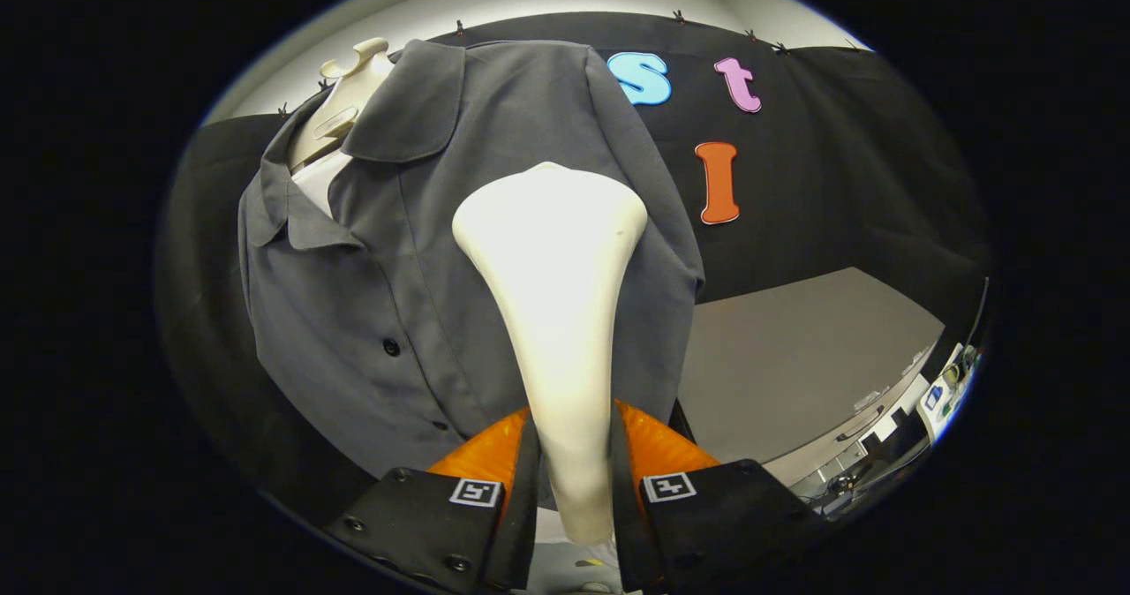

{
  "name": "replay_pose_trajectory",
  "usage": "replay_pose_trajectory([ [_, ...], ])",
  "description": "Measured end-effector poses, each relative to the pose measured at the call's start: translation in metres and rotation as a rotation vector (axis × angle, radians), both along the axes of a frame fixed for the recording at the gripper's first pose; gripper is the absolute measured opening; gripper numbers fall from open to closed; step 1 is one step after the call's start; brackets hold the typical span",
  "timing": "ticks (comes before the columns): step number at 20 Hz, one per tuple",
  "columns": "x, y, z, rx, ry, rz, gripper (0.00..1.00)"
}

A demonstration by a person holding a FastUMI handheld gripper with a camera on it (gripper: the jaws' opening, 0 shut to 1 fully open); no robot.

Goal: Iron the clothes twice with a garment steamer, once on the left side and once on the right side.

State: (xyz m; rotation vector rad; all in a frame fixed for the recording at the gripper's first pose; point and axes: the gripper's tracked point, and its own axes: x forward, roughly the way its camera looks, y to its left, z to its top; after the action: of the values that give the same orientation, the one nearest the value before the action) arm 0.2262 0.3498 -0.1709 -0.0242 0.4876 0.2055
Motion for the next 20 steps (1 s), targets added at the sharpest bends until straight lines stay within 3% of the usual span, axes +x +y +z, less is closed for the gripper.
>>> replay_pose_trajectory([
  [13, -0.014, -0.014, -0.049, -0.028, 0.100, 0.046, 0.45],
  [20, -0.025, -0.024, -0.099, -0.061, 0.197, 0.050, 0.45],
])
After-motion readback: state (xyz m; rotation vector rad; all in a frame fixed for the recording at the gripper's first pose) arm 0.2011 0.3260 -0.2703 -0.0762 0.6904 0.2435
